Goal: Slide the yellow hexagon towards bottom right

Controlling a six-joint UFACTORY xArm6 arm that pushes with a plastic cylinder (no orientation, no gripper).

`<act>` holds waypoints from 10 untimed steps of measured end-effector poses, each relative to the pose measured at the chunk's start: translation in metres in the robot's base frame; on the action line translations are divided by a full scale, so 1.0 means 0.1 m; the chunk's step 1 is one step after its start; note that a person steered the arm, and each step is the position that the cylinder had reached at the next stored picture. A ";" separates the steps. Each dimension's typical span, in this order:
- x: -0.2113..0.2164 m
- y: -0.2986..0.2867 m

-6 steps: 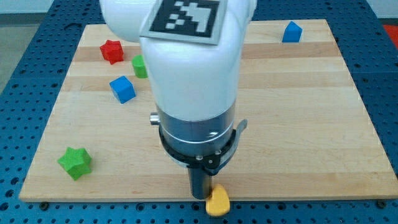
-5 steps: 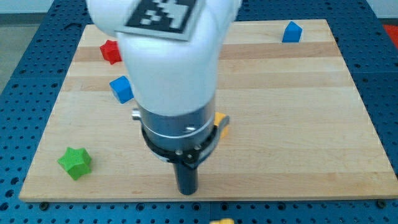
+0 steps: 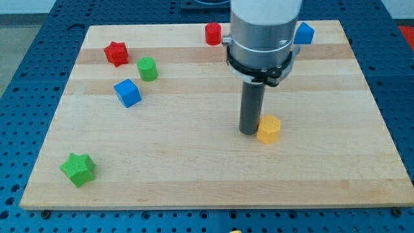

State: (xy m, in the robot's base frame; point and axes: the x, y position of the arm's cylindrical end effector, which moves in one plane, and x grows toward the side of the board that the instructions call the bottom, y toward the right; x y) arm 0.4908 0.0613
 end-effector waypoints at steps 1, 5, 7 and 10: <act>0.00 0.01; 0.00 1.00; 0.28 1.01; 0.34 0.88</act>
